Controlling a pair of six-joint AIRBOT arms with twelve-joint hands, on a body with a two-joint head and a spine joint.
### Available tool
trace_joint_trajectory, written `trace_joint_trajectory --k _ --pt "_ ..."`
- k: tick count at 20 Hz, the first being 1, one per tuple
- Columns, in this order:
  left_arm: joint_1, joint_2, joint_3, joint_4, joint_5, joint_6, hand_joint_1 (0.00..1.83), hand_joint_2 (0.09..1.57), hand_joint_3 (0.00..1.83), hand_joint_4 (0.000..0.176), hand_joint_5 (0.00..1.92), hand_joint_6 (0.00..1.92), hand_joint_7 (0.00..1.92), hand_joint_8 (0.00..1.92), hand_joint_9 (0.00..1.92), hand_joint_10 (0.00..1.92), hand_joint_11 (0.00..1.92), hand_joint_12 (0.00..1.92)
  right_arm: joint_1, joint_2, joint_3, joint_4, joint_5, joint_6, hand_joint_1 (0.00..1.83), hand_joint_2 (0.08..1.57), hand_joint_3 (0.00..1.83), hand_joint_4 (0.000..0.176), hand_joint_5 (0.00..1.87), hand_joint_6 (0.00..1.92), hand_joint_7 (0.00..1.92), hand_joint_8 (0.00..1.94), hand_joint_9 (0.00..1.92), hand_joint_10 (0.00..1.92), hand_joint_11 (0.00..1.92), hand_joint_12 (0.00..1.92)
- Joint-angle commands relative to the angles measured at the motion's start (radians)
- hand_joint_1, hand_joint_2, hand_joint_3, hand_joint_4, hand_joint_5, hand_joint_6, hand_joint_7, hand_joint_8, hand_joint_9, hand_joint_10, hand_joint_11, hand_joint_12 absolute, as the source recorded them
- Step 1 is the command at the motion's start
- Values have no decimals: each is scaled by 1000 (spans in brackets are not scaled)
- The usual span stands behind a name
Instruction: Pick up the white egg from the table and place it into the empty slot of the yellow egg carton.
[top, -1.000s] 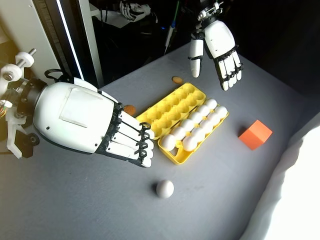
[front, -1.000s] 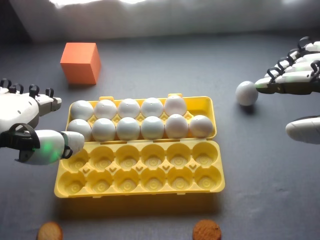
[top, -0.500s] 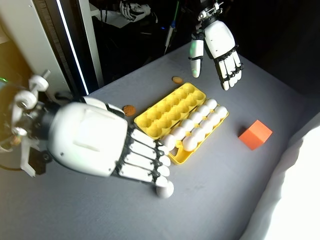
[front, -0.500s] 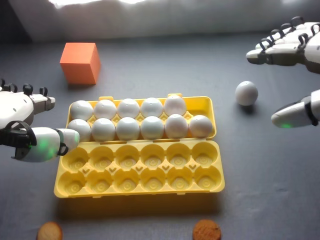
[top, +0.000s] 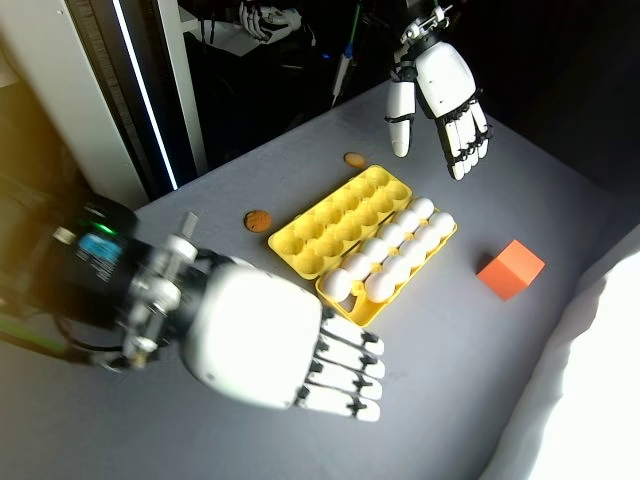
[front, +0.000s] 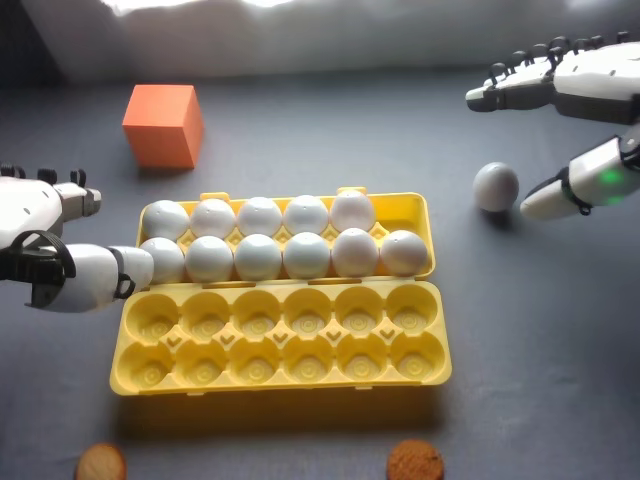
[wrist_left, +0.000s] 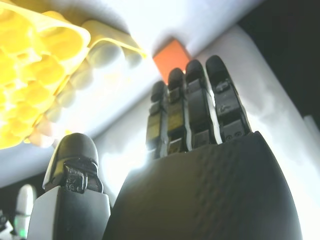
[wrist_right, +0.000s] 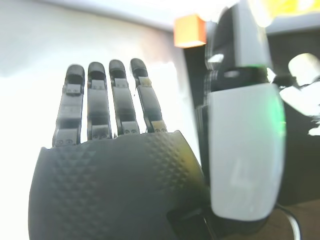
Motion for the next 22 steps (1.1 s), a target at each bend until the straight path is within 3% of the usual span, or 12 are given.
trace_joint_trajectory --k 1,9,11,14,18,22 --pt "-8 7 -3 47 -40 3 0 1265 0 0 209 5 254 8 222 8 0 387 7 -4 17 10 94 5 967 992 0 0 142 3 52 1 1 0 0 0" --pt "-11 2 -8 21 -12 2 0 1272 2 0 230 2 280 7 253 8 0 407 -20 -116 146 58 108 4 1068 1027 7 0 274 20 194 19 106 24 33 23" --pt "-12 2 -1 21 3 0 0 1275 2 0 232 1 288 6 262 7 0 430 -39 -139 179 59 108 4 1073 1035 0 0 311 6 236 14 153 7 0 253" --pt "-14 0 4 29 3 -28 0 1271 0 0 265 7 321 8 286 7 0 491 -58 -160 207 60 107 5 1102 1044 0 0 331 9 274 12 195 16 0 368" --pt "-19 -1 10 54 4 -58 0 1271 0 0 246 0 299 1 272 0 0 460 -61 -181 228 61 105 4 1146 1036 0 0 476 37 436 33 343 47 0 683" --pt "-28 -3 15 77 20 -67 0 1270 0 0 249 2 293 1 276 4 0 481 -67 -194 234 70 114 5 1148 1053 3 0 526 31 510 32 409 52 0 794"
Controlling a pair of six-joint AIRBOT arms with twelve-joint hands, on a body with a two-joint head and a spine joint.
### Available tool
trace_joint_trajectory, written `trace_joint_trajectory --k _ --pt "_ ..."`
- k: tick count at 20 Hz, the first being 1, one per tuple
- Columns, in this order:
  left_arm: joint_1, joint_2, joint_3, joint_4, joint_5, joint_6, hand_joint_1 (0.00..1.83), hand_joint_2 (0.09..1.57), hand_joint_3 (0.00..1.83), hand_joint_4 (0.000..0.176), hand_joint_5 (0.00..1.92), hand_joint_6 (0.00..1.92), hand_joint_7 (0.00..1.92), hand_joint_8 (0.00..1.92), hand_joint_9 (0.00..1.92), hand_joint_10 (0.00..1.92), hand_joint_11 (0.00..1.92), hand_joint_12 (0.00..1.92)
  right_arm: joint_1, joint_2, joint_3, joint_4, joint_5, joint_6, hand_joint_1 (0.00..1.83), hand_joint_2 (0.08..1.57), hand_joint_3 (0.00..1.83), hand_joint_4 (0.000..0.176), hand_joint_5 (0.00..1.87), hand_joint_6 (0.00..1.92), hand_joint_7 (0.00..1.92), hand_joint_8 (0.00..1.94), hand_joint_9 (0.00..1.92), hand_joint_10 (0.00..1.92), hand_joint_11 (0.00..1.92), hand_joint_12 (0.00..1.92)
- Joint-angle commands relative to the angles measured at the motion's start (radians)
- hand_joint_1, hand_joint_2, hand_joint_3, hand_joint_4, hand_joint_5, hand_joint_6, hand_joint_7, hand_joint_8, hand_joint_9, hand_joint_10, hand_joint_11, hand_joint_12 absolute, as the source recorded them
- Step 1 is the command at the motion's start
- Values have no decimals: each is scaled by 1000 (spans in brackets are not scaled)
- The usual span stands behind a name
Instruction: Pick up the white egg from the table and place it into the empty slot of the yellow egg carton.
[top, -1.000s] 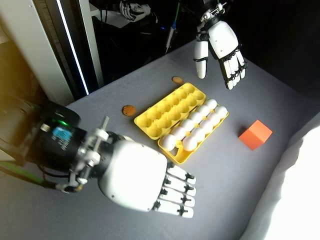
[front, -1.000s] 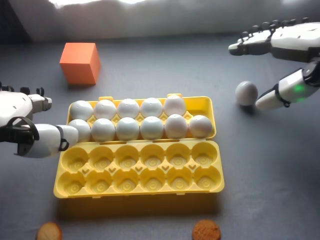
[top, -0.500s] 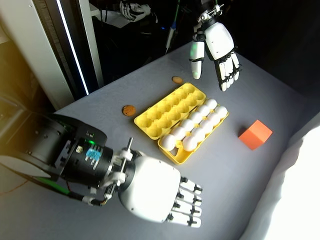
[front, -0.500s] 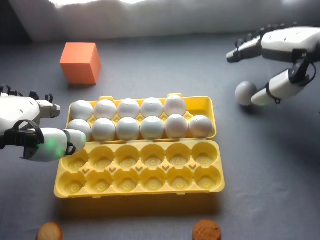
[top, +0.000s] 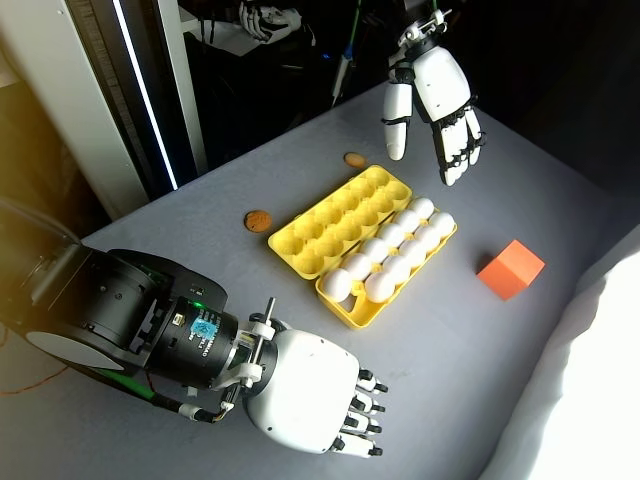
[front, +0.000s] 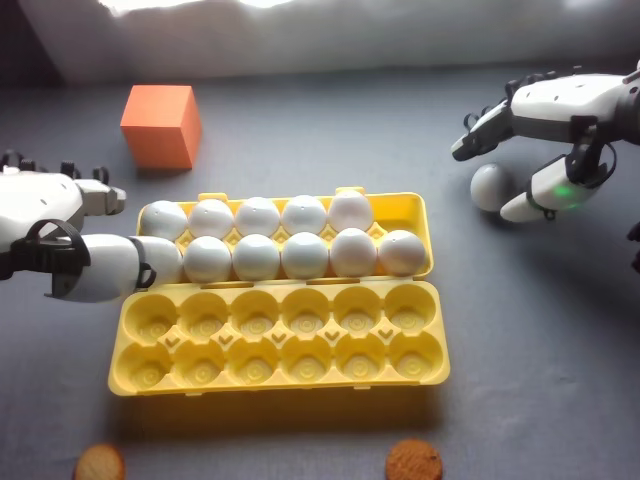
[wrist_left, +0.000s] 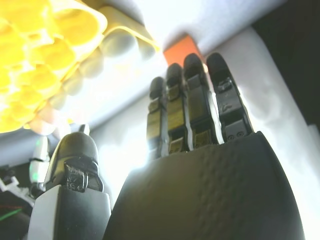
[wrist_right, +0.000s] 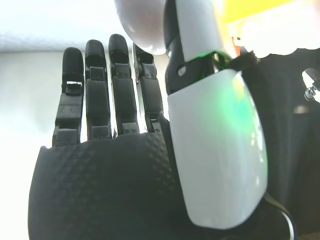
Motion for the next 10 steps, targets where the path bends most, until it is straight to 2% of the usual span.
trace_joint_trajectory --k 1,6,10 --pt "-12 8 6 52 -31 -3 0 1268 0 0 242 1 279 0 259 1 0 457 7 10 4 9 101 5 1136 1058 5 0 523 27 511 29 410 49 0 797" --pt "-16 7 8 63 -28 -3 0 1270 1 0 215 0 256 0 243 1 0 411 2 2 10 14 113 4 1095 1082 5 0 473 1 448 0 346 8 0 700" --pt "-16 7 7 68 -28 -2 0 1278 1 0 254 2 310 8 288 9 0 499 -13 -12 32 14 124 4 1143 1072 0 0 516 12 508 14 399 22 0 765"
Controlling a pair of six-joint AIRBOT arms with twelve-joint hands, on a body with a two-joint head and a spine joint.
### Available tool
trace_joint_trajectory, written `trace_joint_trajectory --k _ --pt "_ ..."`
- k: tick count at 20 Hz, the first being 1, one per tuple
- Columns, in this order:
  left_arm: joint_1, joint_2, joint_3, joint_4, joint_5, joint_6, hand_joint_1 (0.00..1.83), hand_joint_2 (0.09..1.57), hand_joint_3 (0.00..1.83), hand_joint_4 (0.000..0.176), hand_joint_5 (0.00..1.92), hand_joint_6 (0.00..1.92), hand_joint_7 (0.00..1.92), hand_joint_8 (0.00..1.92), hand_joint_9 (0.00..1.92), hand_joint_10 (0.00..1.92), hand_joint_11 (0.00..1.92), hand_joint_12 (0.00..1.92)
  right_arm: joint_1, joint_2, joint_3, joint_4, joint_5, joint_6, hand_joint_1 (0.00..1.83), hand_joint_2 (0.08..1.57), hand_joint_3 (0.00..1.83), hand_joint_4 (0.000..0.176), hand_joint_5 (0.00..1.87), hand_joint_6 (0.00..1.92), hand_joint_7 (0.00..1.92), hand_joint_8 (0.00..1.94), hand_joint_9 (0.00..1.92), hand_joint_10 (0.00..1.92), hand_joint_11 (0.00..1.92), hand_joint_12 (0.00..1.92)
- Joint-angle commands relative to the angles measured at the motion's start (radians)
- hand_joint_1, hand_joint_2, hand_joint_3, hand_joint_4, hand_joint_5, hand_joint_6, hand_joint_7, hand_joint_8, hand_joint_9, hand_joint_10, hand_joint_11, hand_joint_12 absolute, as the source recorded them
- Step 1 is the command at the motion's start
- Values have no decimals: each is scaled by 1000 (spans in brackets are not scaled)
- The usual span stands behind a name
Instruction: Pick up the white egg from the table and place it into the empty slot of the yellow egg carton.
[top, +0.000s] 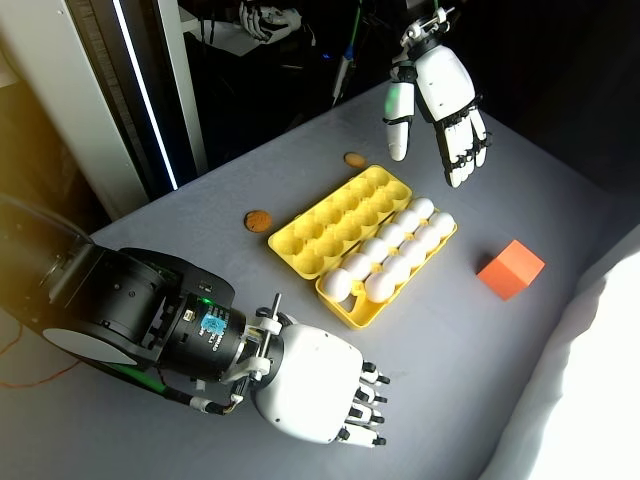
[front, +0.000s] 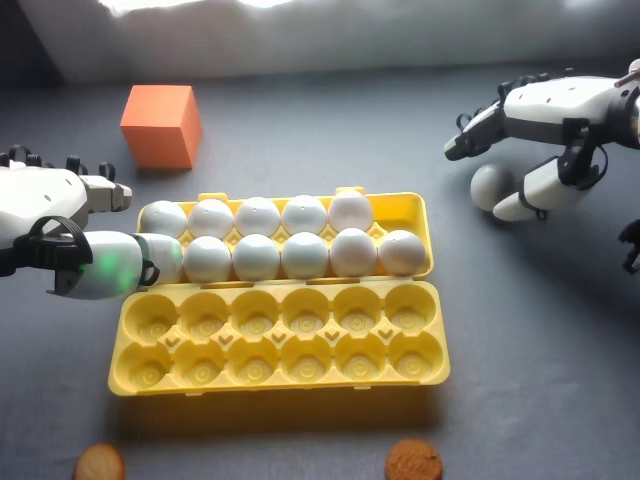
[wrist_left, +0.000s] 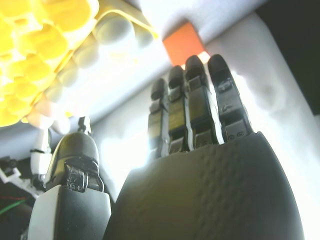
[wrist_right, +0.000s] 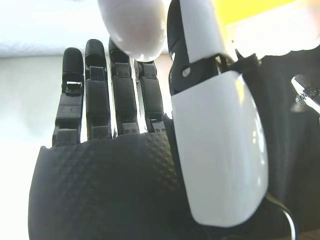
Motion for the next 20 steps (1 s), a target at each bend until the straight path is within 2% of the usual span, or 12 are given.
trace_joint_trajectory --k 1,3,4,5,7,10,15,17,19,20 --pt "-10 8 1 59 -42 -2 0 1278 1 0 254 2 310 8 288 9 0 499 -1 10 10 9 98 4 1143 1072 0 0 516 12 508 14 399 22 0 765" --pt "-11 8 1 59 -42 -2 0 1276 0 0 230 0 277 1 276 3 0 496 -6 9 15 10 101 4 1166 1066 0 0 570 29 560 28 449 40 0 826" --pt "-11 8 2 59 -42 -2 0 1270 0 0 260 5 314 7 309 8 0 565 -7 8 17 10 101 4 1146 1080 2 0 581 23 574 22 467 41 0 883" --pt "-11 8 2 59 -42 -2 0 1272 0 0 244 2 297 5 289 4 0 520 -8 7 20 10 102 4 1148 1087 5 0 597 27 584 24 474 42 0 886" --pt "-11 8 2 58 -42 -2 0 1278 1 0 261 5 307 5 301 6 0 563 -9 5 25 12 103 4 1191 1061 0 0 631 27 618 23 515 50 0 958" --pt "-12 8 2 58 -42 -3 0 1279 2 0 225 1 263 2 254 0 0 462 -10 5 25 12 103 4 1199 1068 0 0 686 32 672 29 559 58 0 1011" --pt "-13 9 1 57 -42 -3 0 1283 2 0 248 5 274 2 262 0 0 505 -14 4 25 12 106 4 1233 1073 0 0 769 36 779 43 661 89 12 1186" --pt "-13 9 1 57 -42 -3 0 1285 0 0 258 4 304 7 300 10 0 575 -13 4 25 12 106 4 1258 1081 1 0 785 38 803 47 697 103 47 1194" --pt "-13 9 1 57 -42 -2 0 1284 0 0 255 3 305 3 315 7 0 709 -13 4 25 12 109 4 1379 1020 0 0 868 40 917 52 839 153 193 1145" --pt "-13 9 0 57 -42 -1 0 1282 0 0 251 1 304 2 319 6 0 751 -13 4 25 12 109 4 1375 1048 1 0 849 23 906 35 823 152 156 1167"
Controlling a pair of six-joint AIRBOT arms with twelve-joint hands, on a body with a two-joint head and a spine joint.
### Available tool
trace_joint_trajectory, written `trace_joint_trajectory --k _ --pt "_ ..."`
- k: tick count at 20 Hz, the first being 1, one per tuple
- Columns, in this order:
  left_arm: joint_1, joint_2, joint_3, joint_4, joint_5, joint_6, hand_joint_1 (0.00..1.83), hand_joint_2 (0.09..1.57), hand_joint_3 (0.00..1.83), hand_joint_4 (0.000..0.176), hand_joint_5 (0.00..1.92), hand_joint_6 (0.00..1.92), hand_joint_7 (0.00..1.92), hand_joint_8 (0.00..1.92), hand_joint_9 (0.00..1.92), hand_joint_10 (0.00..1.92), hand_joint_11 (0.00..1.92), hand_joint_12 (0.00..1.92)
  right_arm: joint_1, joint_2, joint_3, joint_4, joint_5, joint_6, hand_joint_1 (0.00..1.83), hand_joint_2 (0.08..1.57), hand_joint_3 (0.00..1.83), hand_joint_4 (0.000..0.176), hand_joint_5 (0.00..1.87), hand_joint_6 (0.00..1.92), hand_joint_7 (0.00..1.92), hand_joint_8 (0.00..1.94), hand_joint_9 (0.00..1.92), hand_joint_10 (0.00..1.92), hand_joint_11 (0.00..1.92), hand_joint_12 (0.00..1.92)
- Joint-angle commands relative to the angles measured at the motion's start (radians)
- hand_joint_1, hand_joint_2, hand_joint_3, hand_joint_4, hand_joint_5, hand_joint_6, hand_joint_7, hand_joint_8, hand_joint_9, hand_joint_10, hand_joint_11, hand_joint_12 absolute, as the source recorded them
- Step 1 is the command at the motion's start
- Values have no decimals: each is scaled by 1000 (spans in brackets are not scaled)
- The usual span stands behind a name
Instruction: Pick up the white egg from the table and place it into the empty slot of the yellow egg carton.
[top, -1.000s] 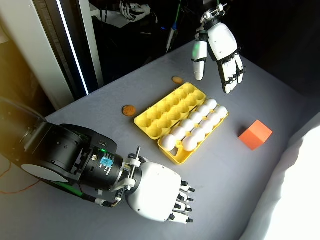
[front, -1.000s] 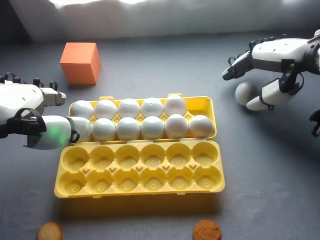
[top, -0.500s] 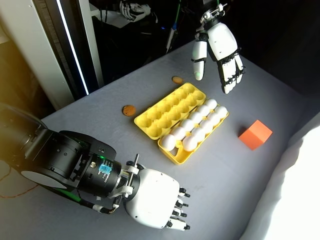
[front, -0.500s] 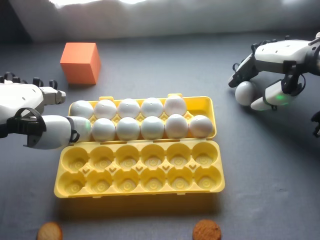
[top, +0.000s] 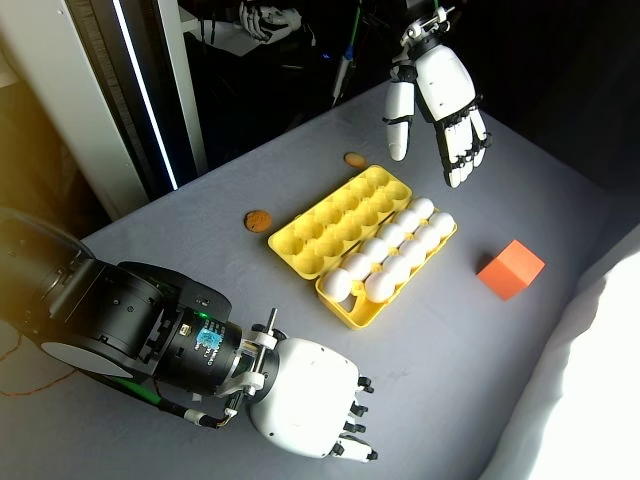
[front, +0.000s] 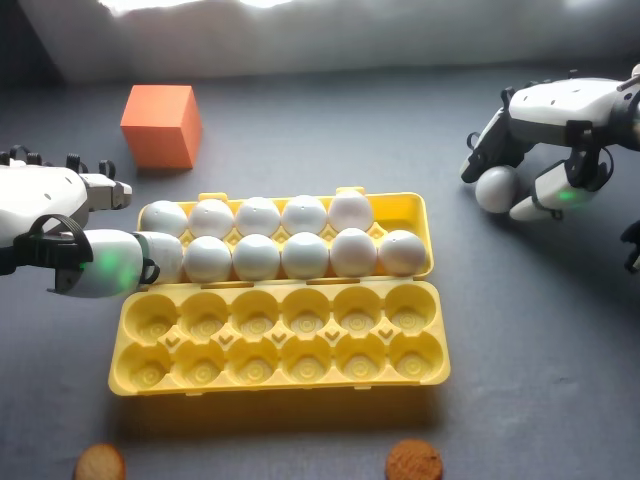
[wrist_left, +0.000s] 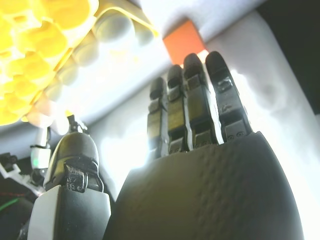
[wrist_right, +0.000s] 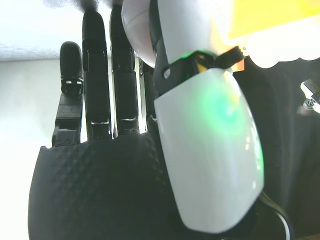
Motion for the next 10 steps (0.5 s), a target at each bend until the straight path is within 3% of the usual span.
trace_joint_trajectory --k 1,2,3,4,7,10 --pt "-11 8 -1 57 -41 -1 0 1281 0 0 247 0 307 2 331 8 0 801 1 11 6 8 88 4 1371 1100 0 0 903 25 952 835 873 199 199 1181" --pt "-11 8 -1 57 -41 0 0 1282 0 0 252 1 328 6 355 12 0 869 1 11 6 8 90 4 1243 1129 34 0 851 926 945 1054 887 239 227 1221" --pt "-11 8 -1 57 -41 1 0 1283 0 0 260 3 345 9 371 14 0 909 2 11 6 8 100 4 1327 1181 11 0 797 1134 891 1176 713 1230 217 1302" --pt "-11 9 -1 57 -41 1 0 1282 0 0 252 0 339 4 367 10 0 917 4 12 6 8 111 4 1341 1205 3 0 763 1201 864 1246 657 1455 203 1351" --pt "-11 10 -1 57 -43 1 0 1285 0 0 300 7 367 5 393 9 0 1013 16 13 6 8 118 4 1366 1144 0 0 916 1000 953 1122 775 1312 354 1304" --pt "-11 11 -1 57 -43 1 0 1280 0 0 263 0 329 0 361 0 0 979 21 15 6 8 129 4 1365 1150 0 0 899 1019 946 1131 766 1339 339 1312"
